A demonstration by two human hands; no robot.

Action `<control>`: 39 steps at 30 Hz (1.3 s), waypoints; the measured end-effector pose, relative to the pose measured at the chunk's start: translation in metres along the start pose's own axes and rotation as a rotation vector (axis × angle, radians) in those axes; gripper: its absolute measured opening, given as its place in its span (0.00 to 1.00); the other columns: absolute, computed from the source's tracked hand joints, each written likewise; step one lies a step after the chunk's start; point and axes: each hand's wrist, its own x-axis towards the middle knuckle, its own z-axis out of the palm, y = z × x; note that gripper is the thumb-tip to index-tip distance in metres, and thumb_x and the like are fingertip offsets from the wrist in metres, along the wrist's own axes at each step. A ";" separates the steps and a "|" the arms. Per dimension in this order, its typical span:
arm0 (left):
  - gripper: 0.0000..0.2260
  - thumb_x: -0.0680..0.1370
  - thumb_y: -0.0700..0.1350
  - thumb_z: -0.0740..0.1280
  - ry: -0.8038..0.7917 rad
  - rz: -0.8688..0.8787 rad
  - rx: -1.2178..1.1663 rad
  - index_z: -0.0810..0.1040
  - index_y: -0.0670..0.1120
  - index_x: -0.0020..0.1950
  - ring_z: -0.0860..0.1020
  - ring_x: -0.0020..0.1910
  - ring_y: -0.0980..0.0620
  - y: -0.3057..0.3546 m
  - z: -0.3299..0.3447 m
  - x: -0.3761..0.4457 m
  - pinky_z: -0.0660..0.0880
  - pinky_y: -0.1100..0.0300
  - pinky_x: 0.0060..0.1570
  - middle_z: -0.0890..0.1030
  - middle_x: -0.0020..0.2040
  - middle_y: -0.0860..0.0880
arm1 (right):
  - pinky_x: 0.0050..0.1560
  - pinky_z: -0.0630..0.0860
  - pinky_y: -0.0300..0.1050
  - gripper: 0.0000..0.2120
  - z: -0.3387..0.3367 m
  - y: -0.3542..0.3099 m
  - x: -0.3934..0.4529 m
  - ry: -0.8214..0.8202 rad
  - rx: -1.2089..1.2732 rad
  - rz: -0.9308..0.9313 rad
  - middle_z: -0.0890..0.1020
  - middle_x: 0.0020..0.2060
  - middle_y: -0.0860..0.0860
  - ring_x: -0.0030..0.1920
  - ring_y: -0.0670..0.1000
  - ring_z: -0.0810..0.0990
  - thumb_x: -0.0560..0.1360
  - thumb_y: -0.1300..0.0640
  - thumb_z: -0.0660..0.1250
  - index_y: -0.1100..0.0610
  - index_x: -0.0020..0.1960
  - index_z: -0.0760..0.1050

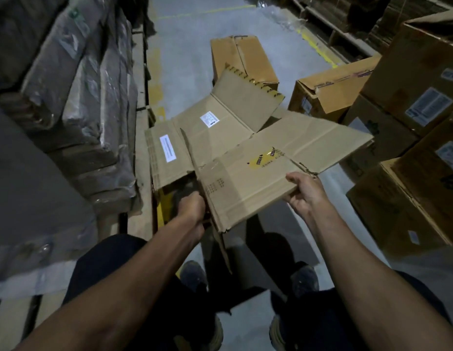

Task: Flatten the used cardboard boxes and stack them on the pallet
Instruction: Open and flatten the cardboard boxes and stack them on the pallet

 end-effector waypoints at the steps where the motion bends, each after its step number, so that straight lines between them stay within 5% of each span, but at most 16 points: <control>1: 0.14 0.81 0.40 0.54 0.015 -0.043 -0.012 0.77 0.43 0.41 0.73 0.28 0.47 -0.010 -0.002 -0.008 0.70 0.62 0.23 0.77 0.33 0.45 | 0.37 0.83 0.59 0.09 0.002 0.000 -0.001 0.002 -0.002 -0.012 0.83 0.46 0.61 0.44 0.58 0.83 0.76 0.73 0.62 0.62 0.49 0.76; 5: 0.13 0.81 0.41 0.53 -0.055 -0.292 -0.071 0.68 0.44 0.37 0.73 0.32 0.46 -0.047 0.000 -0.040 0.70 0.58 0.32 0.73 0.35 0.45 | 0.39 0.82 0.62 0.09 0.006 0.000 -0.008 -0.004 0.012 -0.035 0.83 0.45 0.60 0.44 0.58 0.83 0.75 0.74 0.62 0.62 0.48 0.76; 8: 0.09 0.82 0.44 0.59 -0.118 -0.375 -0.269 0.72 0.39 0.51 0.80 0.51 0.41 -0.061 0.009 -0.048 0.76 0.51 0.47 0.79 0.58 0.39 | 0.39 0.82 0.63 0.09 0.009 0.001 -0.012 -0.021 0.033 -0.041 0.83 0.47 0.61 0.46 0.59 0.83 0.76 0.74 0.62 0.62 0.49 0.75; 11: 0.29 0.81 0.51 0.65 -0.164 -0.349 -0.718 0.60 0.43 0.79 0.67 0.74 0.39 -0.060 0.019 -0.052 0.69 0.47 0.67 0.60 0.79 0.40 | 0.40 0.82 0.61 0.11 0.012 0.000 -0.016 -0.047 0.046 -0.053 0.83 0.47 0.60 0.45 0.58 0.83 0.76 0.74 0.62 0.63 0.54 0.75; 13: 0.39 0.78 0.54 0.69 -0.141 -0.304 -0.970 0.52 0.45 0.81 0.61 0.77 0.39 -0.054 0.031 -0.054 0.65 0.45 0.73 0.55 0.80 0.40 | 0.40 0.82 0.61 0.12 0.014 0.000 -0.017 -0.059 0.063 -0.057 0.82 0.47 0.60 0.45 0.57 0.83 0.76 0.74 0.61 0.62 0.54 0.76; 15: 0.43 0.73 0.54 0.76 -0.078 -0.255 -1.092 0.56 0.43 0.80 0.63 0.77 0.39 -0.052 0.041 -0.043 0.65 0.44 0.73 0.60 0.78 0.37 | 0.40 0.83 0.59 0.12 0.015 -0.003 -0.018 -0.071 0.100 -0.055 0.83 0.48 0.60 0.46 0.57 0.83 0.76 0.74 0.61 0.62 0.55 0.76; 18: 0.51 0.52 0.49 0.87 -0.083 -0.190 -1.158 0.72 0.44 0.72 0.78 0.64 0.36 -0.050 0.044 -0.020 0.72 0.37 0.66 0.79 0.64 0.35 | 0.41 0.84 0.58 0.14 0.019 -0.011 -0.016 -0.111 0.152 -0.066 0.85 0.47 0.59 0.45 0.57 0.85 0.76 0.75 0.61 0.62 0.56 0.76; 24: 0.17 0.77 0.40 0.71 0.000 -0.057 -1.185 0.77 0.41 0.66 0.81 0.59 0.39 -0.014 0.039 -0.014 0.75 0.41 0.64 0.83 0.58 0.37 | 0.38 0.83 0.51 0.14 0.037 -0.022 -0.010 -0.158 0.234 -0.061 0.85 0.49 0.59 0.44 0.55 0.87 0.75 0.74 0.62 0.63 0.59 0.76; 29: 0.13 0.79 0.39 0.67 0.014 0.020 -1.166 0.79 0.43 0.64 0.83 0.57 0.43 0.012 0.048 -0.010 0.78 0.45 0.61 0.84 0.57 0.41 | 0.44 0.84 0.50 0.08 0.046 -0.032 0.005 -0.138 0.255 -0.056 0.85 0.48 0.59 0.50 0.56 0.86 0.75 0.72 0.65 0.62 0.49 0.77; 33: 0.13 0.78 0.38 0.67 0.081 -0.012 -1.125 0.79 0.45 0.63 0.84 0.53 0.46 0.036 0.056 -0.002 0.83 0.50 0.45 0.85 0.56 0.44 | 0.51 0.83 0.53 0.19 0.056 -0.045 0.011 -0.108 0.254 -0.040 0.83 0.59 0.60 0.58 0.58 0.83 0.75 0.72 0.64 0.65 0.65 0.75; 36: 0.11 0.78 0.36 0.67 0.120 -0.047 -1.119 0.80 0.46 0.58 0.83 0.55 0.45 0.067 0.055 -0.008 0.80 0.43 0.54 0.84 0.56 0.43 | 0.48 0.83 0.55 0.24 0.078 -0.062 0.006 -0.087 0.269 0.002 0.82 0.60 0.61 0.58 0.59 0.83 0.74 0.72 0.65 0.64 0.69 0.74; 39: 0.12 0.77 0.33 0.67 0.160 -0.059 -1.095 0.80 0.44 0.57 0.83 0.54 0.43 0.107 0.048 -0.022 0.82 0.45 0.50 0.84 0.55 0.42 | 0.47 0.83 0.57 0.24 0.106 -0.091 -0.009 -0.044 0.260 0.044 0.81 0.61 0.63 0.55 0.59 0.84 0.73 0.73 0.65 0.66 0.69 0.73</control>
